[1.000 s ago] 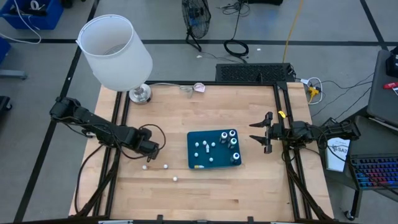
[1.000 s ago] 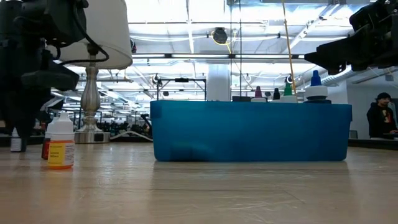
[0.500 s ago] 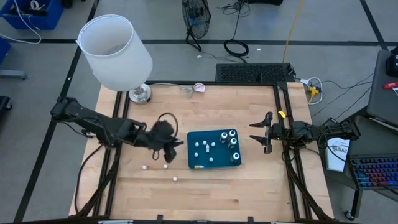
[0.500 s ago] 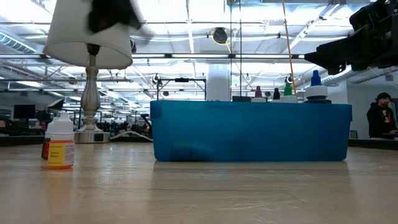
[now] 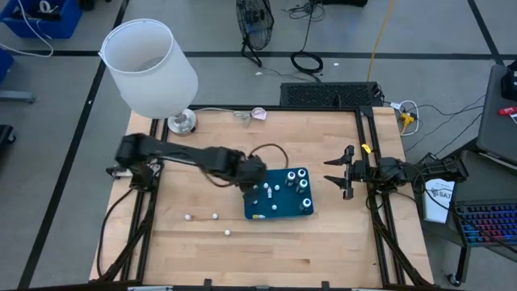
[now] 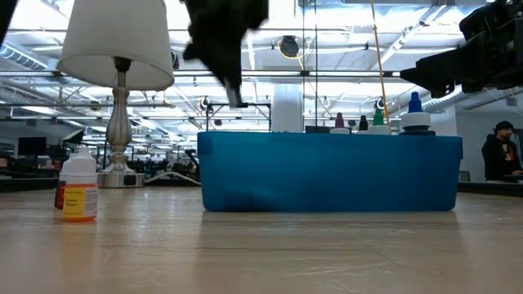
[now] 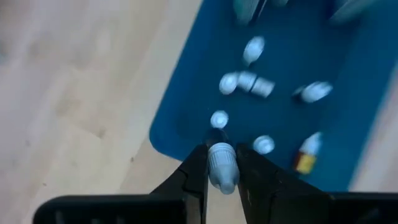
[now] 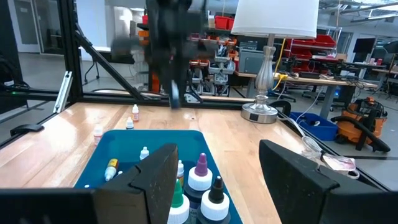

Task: Pick & Place food coloring
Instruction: Put the small blue food coloring bottle into the blue bin

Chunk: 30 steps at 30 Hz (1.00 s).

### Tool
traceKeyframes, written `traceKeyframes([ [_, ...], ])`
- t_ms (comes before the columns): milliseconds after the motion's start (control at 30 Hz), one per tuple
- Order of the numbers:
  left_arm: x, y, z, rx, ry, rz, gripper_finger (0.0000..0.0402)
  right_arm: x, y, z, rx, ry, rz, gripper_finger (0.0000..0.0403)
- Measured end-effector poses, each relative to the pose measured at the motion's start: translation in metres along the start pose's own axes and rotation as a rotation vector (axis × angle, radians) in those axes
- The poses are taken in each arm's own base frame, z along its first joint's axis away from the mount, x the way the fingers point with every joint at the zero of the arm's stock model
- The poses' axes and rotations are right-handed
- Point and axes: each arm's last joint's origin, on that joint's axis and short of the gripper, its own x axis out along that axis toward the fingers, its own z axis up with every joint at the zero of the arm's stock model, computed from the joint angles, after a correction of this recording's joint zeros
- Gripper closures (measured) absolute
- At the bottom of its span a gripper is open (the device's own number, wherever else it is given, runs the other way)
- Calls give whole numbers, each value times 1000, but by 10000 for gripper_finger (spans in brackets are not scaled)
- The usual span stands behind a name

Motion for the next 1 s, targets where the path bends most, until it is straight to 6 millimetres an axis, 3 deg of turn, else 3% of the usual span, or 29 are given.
traceKeyframes([
  [200,60,0,0,8,181,28,341,0,0,0,0,1,0,190],
  [333,79,-3,-2,13,235,27,341,0,0,0,-1,1,0,190],
  [1000,103,-11,-3,-6,244,-13,341,0,0,0,0,1,0,190],
])
